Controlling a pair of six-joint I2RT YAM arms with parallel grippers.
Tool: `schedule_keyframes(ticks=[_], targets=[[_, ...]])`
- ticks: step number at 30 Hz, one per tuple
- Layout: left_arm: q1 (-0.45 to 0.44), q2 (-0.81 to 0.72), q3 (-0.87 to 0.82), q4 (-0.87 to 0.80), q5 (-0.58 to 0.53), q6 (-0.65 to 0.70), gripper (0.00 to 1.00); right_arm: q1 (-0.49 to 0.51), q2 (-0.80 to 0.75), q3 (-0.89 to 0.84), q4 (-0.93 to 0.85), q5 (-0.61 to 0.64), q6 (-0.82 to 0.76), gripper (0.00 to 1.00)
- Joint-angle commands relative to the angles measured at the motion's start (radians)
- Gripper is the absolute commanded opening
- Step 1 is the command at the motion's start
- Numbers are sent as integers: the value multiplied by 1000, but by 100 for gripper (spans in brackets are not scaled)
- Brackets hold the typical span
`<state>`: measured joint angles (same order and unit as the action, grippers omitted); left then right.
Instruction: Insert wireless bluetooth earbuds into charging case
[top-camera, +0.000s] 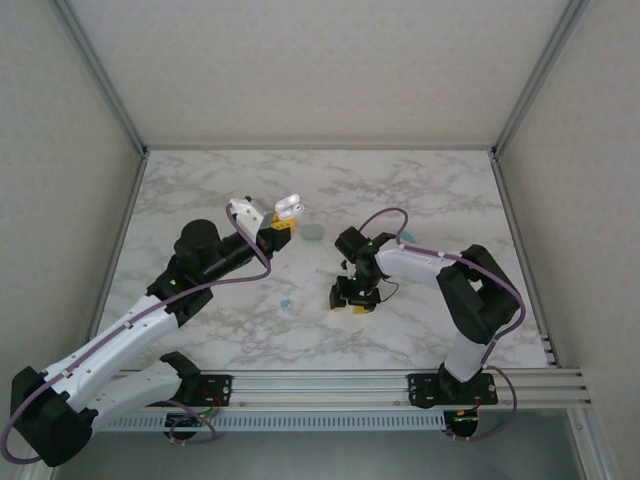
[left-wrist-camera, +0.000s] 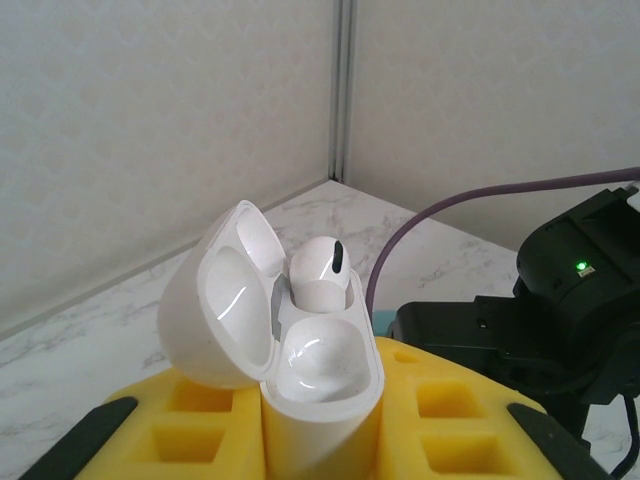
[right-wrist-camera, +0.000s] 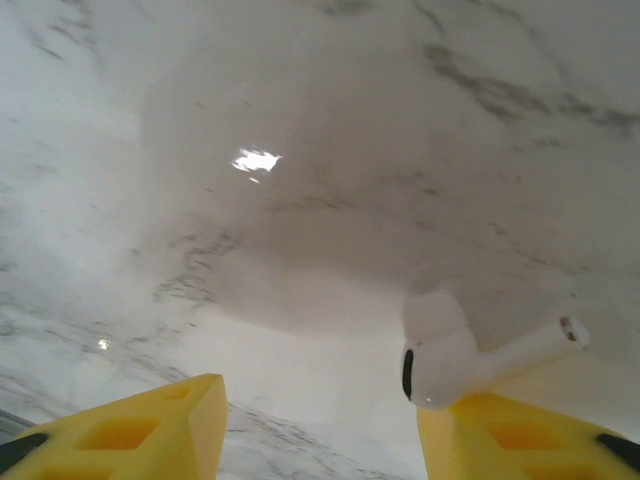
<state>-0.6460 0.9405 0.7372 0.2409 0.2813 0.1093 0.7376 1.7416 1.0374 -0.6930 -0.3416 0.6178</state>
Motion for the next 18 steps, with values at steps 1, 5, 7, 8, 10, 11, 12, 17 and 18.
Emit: schedule_keyframes(ticks=[1, 5, 7, 8, 10, 11, 12, 17, 18], targets=[[8, -14, 9, 6, -4, 6, 14, 3, 14, 67, 27, 7, -25, 54], [8, -9, 14, 2, -6, 7, 14, 4, 20, 128, -53, 42, -74, 54], [7, -5, 17, 3, -5, 6, 14, 5, 17, 145, -81, 31, -98, 54], [8, 0, 19, 2, -5, 7, 14, 4, 13, 150, -92, 26, -104, 54], [8, 8, 24, 2, 1, 5, 14, 5, -10, 161, -110, 34, -123, 53], [8, 10, 24, 4, 2, 5, 14, 5, -25, 162, -110, 58, -133, 53], [8, 13, 25, 7, 4, 2, 14, 4, -40, 165, -109, 102, -142, 54], [8, 23, 28, 20, 7, -1, 14, 1, -15, 204, -110, 259, -239, 54], [8, 25, 30, 19, 7, -1, 14, -2, 0, 216, -102, 259, -268, 54]])
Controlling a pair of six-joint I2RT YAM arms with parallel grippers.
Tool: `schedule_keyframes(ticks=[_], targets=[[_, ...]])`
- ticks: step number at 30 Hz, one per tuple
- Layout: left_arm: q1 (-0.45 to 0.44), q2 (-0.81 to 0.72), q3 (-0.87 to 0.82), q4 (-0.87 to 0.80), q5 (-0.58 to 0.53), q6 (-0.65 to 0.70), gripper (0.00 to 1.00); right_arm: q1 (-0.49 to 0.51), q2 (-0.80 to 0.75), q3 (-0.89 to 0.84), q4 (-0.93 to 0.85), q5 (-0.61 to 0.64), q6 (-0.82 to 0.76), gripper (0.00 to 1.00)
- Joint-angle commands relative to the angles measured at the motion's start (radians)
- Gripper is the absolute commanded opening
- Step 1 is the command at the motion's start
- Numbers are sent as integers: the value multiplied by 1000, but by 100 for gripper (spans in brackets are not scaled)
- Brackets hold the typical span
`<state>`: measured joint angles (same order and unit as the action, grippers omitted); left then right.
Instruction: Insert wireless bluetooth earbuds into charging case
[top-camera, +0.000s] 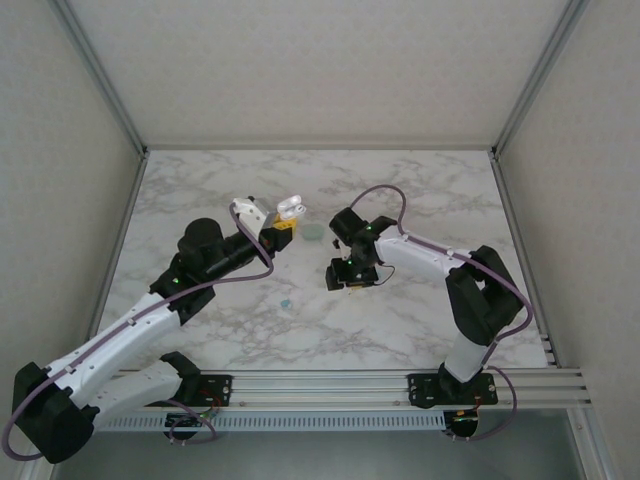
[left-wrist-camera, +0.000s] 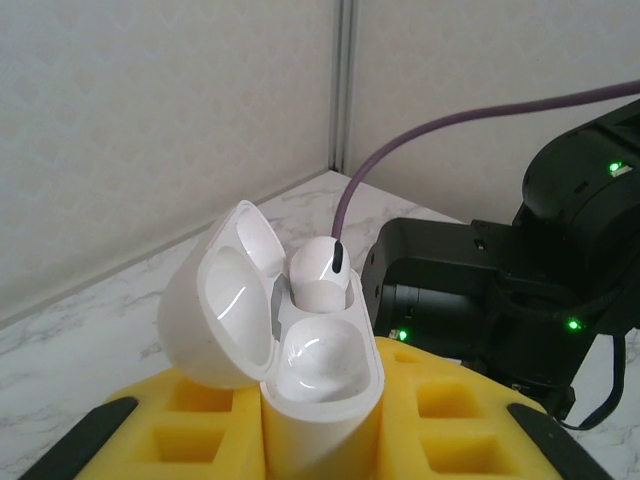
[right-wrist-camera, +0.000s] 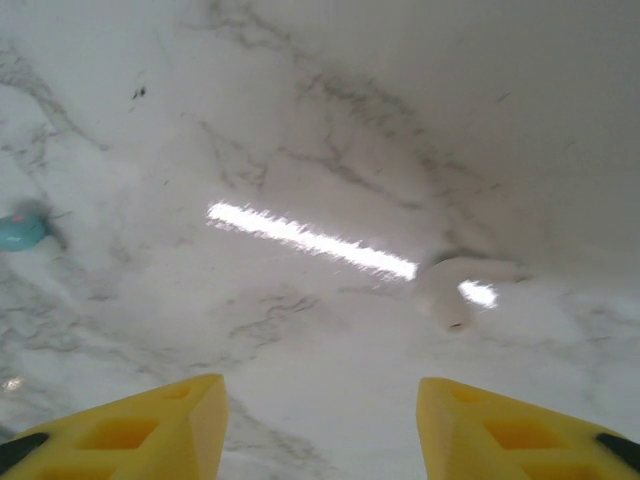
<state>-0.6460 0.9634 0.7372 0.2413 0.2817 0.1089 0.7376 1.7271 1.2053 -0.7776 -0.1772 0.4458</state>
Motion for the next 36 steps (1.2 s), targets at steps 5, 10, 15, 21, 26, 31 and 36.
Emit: schedule_keyframes(ticks=[5, 10, 15, 21, 26, 31, 36], targets=[[8, -8, 32, 7, 5, 0, 14, -29, 102, 102, 12, 68, -149, 54], [8, -24, 22, -2, -2, -2, 14, -31, 197, 144, 2, 15, -196, 54], [8, -32, 16, -8, -12, 6, 14, -30, 249, 163, -49, 46, -221, 54], [8, -34, 19, -18, -18, 20, 14, -30, 198, 99, -115, 11, -218, 54], [8, -17, 17, -5, -17, 18, 14, -29, 123, 30, -130, -55, -197, 52], [8, 3, 28, 3, -2, 17, 14, -23, 59, -16, -121, -80, -164, 52], [8, 4, 25, 7, 2, 10, 14, -23, 25, -22, -103, -43, -137, 52]])
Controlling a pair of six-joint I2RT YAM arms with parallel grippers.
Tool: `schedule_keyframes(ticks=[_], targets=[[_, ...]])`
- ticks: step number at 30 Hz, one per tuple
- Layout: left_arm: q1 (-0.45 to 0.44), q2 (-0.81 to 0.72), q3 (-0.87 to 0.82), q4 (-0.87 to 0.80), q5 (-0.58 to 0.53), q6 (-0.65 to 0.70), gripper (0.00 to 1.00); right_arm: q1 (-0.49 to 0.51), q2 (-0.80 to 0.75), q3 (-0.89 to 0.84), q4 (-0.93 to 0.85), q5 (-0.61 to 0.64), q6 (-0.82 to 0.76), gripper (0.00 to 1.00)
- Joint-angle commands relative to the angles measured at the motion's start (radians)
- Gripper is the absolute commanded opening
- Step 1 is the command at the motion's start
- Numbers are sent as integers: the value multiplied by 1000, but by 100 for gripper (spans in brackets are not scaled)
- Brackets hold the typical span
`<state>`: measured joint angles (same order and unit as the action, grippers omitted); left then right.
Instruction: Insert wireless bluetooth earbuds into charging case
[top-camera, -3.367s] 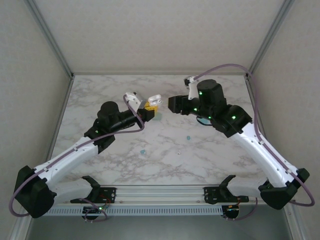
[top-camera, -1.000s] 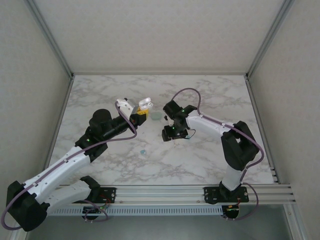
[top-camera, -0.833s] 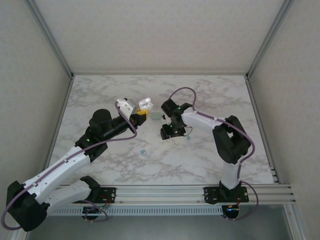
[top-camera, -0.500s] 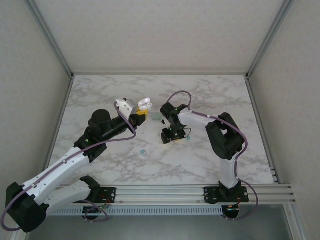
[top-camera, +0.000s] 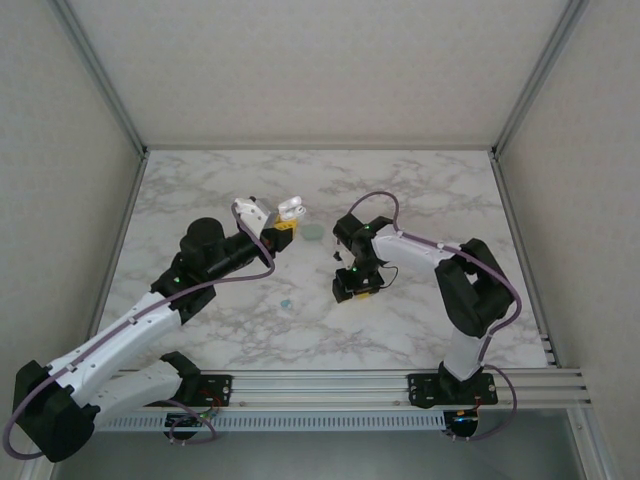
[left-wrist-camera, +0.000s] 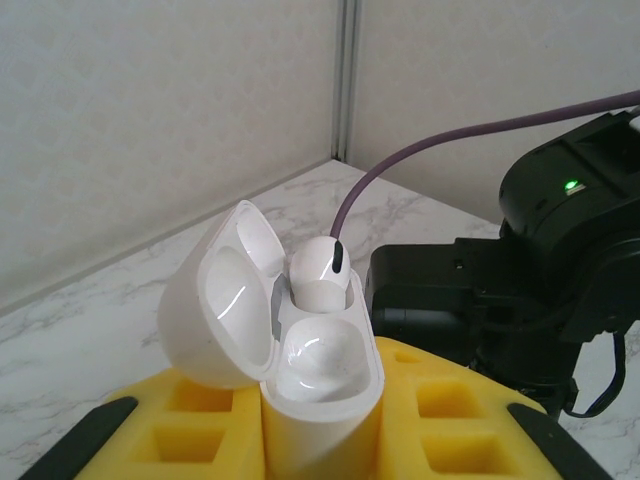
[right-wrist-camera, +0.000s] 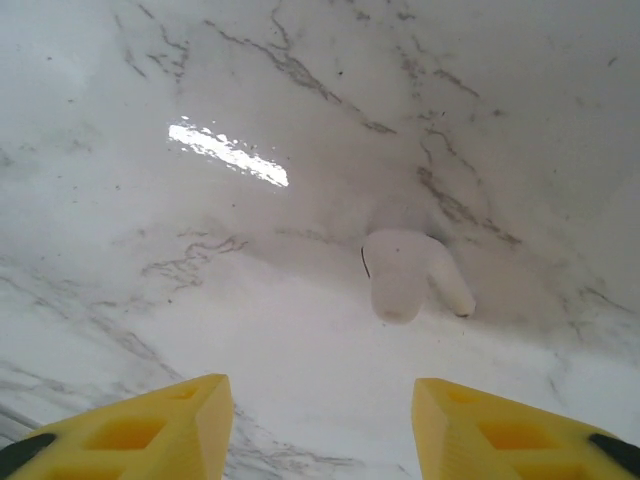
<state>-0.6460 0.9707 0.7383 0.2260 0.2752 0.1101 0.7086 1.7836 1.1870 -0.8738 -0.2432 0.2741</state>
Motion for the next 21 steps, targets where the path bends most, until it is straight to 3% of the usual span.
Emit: schedule_keyframes(ticks=[1, 7, 21], targets=[[8, -6, 24, 22, 8, 8, 14, 6, -37, 3, -7, 73, 44, 52], [8, -16, 24, 13, 7, 8, 14, 24, -18, 28, 30, 177, -57, 51], [8, -48, 17, 1, -24, 22, 14, 33, 98, 77, 31, 208, -187, 46]])
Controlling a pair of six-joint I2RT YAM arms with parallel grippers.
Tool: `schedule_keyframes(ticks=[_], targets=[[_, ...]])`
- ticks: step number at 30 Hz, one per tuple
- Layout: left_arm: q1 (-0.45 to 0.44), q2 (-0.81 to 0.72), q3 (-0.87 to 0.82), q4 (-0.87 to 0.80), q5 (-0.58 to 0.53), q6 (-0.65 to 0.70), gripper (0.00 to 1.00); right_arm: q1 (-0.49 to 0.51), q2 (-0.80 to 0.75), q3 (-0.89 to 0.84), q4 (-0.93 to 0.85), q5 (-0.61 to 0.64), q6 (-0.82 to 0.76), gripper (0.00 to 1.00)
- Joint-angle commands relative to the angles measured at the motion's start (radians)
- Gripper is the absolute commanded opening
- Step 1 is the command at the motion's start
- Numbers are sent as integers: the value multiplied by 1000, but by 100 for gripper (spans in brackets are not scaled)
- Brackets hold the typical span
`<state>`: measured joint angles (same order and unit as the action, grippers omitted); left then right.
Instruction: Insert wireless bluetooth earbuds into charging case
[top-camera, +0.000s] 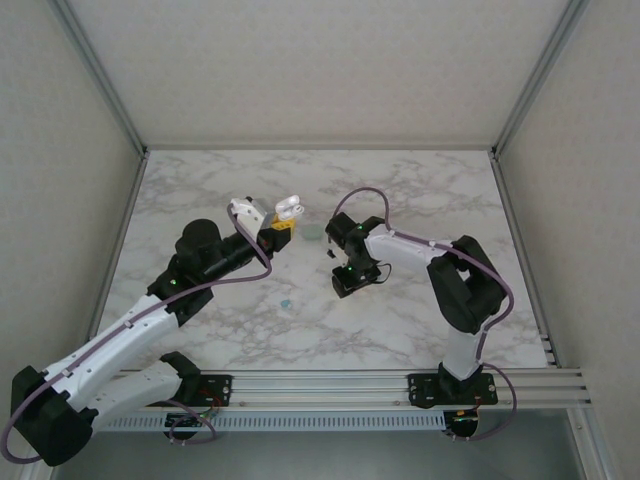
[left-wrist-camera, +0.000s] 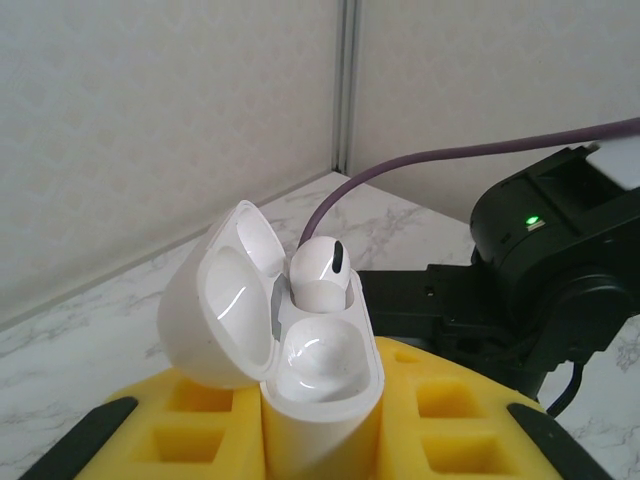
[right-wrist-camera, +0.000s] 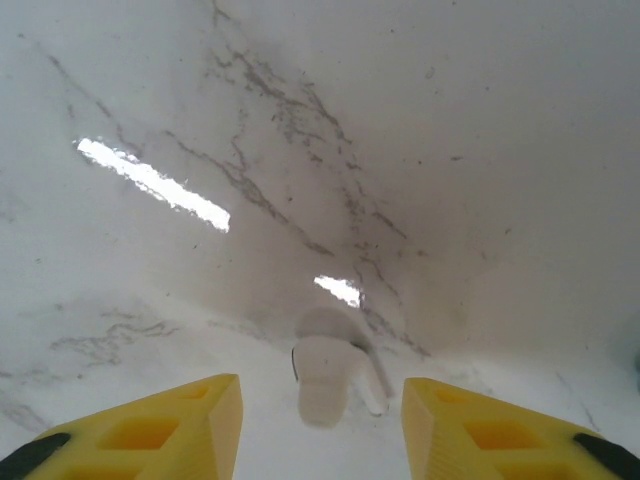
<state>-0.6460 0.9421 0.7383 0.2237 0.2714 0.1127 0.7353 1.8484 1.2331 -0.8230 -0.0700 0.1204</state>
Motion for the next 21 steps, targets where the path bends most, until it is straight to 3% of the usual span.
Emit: schedule_keyframes(ticks=[1, 9, 15, 21], targets=[[8, -19, 17, 2, -21, 21, 14, 7, 36, 29, -17, 28, -37, 46], [8, -8, 19, 8, -15, 21, 14, 33, 84, 28, -18, 19, -41, 41], [9, -10, 20, 5, -15, 22, 14, 33, 67, 34, -14, 2, -5, 32], [9, -6, 23, 5, -13, 19, 14, 21, 33, 28, 1, -184, 10, 25]])
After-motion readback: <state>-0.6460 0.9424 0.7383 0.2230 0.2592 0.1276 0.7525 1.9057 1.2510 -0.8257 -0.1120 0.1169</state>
